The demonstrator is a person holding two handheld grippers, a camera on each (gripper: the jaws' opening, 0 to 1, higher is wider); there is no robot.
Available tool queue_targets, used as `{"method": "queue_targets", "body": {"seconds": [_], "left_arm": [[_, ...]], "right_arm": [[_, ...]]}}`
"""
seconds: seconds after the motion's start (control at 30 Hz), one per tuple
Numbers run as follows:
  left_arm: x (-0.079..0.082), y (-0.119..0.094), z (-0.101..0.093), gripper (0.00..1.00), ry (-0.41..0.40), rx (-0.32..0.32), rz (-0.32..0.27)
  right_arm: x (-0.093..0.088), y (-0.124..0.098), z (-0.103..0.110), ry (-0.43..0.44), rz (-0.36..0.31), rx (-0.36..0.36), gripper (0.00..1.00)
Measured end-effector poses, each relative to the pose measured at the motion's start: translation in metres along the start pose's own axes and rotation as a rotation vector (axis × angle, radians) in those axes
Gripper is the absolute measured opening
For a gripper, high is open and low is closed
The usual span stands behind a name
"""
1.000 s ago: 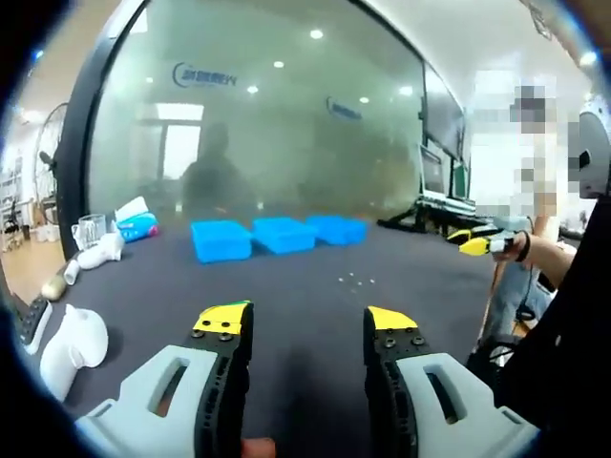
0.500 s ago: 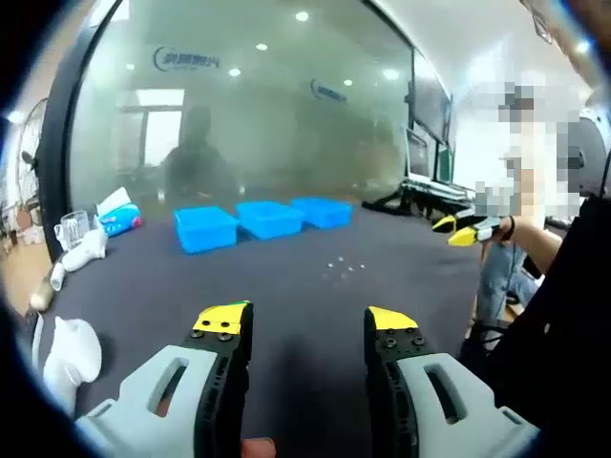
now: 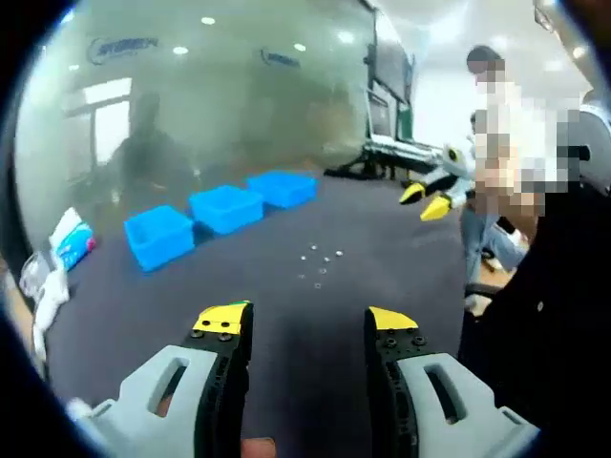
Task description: Sort the screws, nuts, and washers into the corresponding bins
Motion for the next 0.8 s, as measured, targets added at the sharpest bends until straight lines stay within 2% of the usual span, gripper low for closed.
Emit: {"method": "queue_targets", "body": {"seconds": [0.2, 0.37, 0.43, 0.57, 0.67, 0.8], "left_arm": [[0.009, 0.029, 0.007, 0.46, 0.058, -0.084, 0.094], [0.021, 0.054, 0.016, 0.45, 0.101, -0.129, 0.126], [0.024, 0.066, 0.020, 0.45, 0.133, -0.160, 0.165], [0.027, 0.088, 0.017, 0.45, 0.165, -0.213, 0.224], [0.029, 0.103, 0.008, 0.47, 0.167, -0.266, 0.235], [0.028, 0.121, 0.005, 0.46, 0.207, -0.287, 0.295]], "right_arm": [[0.001, 0.005, -0.004, -0.025, 0.030, 0.020, 0.32], [0.001, 0.007, -0.006, -0.030, 0.046, 0.027, 0.32], [0.001, 0.009, -0.006, -0.030, 0.053, 0.033, 0.32], [-0.001, 0.011, -0.006, -0.038, 0.074, 0.042, 0.32], [0.000, 0.010, -0.005, -0.042, 0.071, 0.042, 0.32], [-0.001, 0.010, -0.002, -0.037, 0.063, 0.040, 0.32]]}}
Point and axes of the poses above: the point that each gripper's makers call its tool centre point, and the gripper's own axes: y roughly forward along the fingers, z roughly to its left, x roughly out of its top, the point moved 8 cm from there along -y, roughly backward along the fingers, and after that the axes turned 14 degrees about -z, right-handed, at the moved point
